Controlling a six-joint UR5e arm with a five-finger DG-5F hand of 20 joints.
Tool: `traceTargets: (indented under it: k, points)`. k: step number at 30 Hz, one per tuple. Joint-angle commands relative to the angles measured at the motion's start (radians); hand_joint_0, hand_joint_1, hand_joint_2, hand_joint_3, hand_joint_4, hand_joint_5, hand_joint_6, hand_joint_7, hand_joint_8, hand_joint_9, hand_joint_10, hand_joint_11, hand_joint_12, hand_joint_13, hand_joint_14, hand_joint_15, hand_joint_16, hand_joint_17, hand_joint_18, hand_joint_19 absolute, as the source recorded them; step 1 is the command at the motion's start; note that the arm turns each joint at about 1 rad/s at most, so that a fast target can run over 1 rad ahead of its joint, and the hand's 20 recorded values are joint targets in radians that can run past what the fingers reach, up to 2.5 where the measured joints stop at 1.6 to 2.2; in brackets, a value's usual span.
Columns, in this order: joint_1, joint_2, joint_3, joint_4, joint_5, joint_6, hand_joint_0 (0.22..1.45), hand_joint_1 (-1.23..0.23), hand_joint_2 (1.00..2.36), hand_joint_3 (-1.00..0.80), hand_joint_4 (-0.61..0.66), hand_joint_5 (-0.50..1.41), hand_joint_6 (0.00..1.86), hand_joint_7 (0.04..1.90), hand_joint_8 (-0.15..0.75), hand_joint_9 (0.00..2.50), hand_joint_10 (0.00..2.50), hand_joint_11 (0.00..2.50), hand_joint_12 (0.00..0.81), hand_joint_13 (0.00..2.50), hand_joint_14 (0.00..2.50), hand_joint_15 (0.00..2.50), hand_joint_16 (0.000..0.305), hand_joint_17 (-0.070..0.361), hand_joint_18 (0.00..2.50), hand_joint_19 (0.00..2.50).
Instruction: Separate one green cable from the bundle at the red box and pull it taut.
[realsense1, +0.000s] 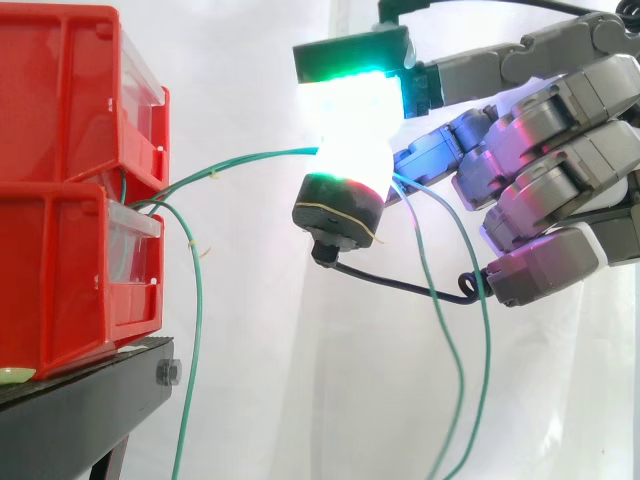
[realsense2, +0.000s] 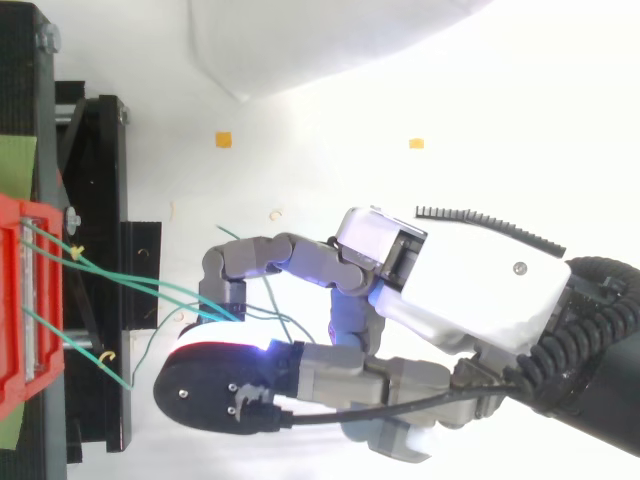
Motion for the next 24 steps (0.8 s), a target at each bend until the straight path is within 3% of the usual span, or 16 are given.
traceTargets:
  k: [1, 5, 9, 16, 24]
  points:
    - [0.0, 0.0, 0.0, 0.0, 0.0, 0.001, 0.6, -0.68, 1.03, -0.12, 0.27, 0.07, 0.54, 1.44, 0.269, 2.07, 0.04, 1.28, 0.411, 1.87, 0.0, 1.71, 0.086, 0.195, 1.86, 0.82]
    - [0.0, 0.0, 0.0, 0.0, 0.0, -0.004, 0.54, -0.68, 1.02, -0.28, 0.27, 0.07, 0.56, 1.4, 0.26, 2.04, 0.04, 1.29, 0.401, 1.85, 0.0, 1.72, 0.087, 0.195, 1.84, 0.83]
    - [0.002, 0.0, 0.002, -0.002, 0.003, -0.012, 0.54, -0.69, 1.02, -0.31, 0.27, 0.06, 0.56, 1.38, 0.265, 2.02, 0.04, 1.31, 0.402, 1.83, 0.0, 1.71, 0.086, 0.194, 1.81, 0.84]
    - [0.005, 0.0, 0.045, -0.077, 0.071, -0.094, 0.68, -0.81, 1.02, -0.3, 0.38, 0.05, 0.55, 1.41, 0.257, 1.99, 0.04, 1.32, 0.377, 1.8, 0.0, 1.72, 0.079, 0.178, 1.76, 0.85]
    - [0.006, 0.0, 0.045, -0.079, 0.071, -0.094, 0.74, -0.8, 1.01, -0.4, 0.47, 0.04, 0.57, 1.42, 0.267, 1.9, 0.04, 1.31, 0.384, 1.73, 0.0, 1.7, 0.076, 0.17, 1.69, 0.84]
